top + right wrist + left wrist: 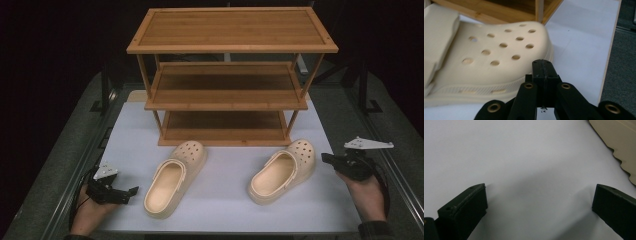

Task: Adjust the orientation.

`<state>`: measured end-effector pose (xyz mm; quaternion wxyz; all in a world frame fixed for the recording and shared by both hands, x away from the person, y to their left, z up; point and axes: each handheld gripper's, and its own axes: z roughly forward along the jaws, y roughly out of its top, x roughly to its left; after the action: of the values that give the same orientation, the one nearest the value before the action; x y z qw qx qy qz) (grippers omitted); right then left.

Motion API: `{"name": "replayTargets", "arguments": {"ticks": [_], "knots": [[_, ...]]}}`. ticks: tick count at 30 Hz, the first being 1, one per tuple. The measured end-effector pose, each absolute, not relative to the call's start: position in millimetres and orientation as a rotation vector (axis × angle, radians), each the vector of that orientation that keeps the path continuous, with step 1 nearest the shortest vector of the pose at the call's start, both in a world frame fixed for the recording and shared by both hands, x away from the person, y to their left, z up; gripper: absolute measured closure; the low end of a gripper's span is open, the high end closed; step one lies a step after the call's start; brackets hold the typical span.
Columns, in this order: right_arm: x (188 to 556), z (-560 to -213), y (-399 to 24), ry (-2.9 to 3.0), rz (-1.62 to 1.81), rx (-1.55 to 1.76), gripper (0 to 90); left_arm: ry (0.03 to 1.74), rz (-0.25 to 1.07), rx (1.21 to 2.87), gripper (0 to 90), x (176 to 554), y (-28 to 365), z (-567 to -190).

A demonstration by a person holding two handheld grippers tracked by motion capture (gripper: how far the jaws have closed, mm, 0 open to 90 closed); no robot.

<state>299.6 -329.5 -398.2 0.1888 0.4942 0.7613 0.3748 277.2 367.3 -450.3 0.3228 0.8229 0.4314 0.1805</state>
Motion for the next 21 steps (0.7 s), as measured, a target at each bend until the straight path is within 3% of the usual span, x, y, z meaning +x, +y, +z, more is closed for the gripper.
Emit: {"name": "replayTargets", "arguments": {"ticks": [21], "knots": [[371,-413,-331,2.165,0.999,1.457,90.0,1.134,0.469,2.163,0.0,278,368,-450]]}}
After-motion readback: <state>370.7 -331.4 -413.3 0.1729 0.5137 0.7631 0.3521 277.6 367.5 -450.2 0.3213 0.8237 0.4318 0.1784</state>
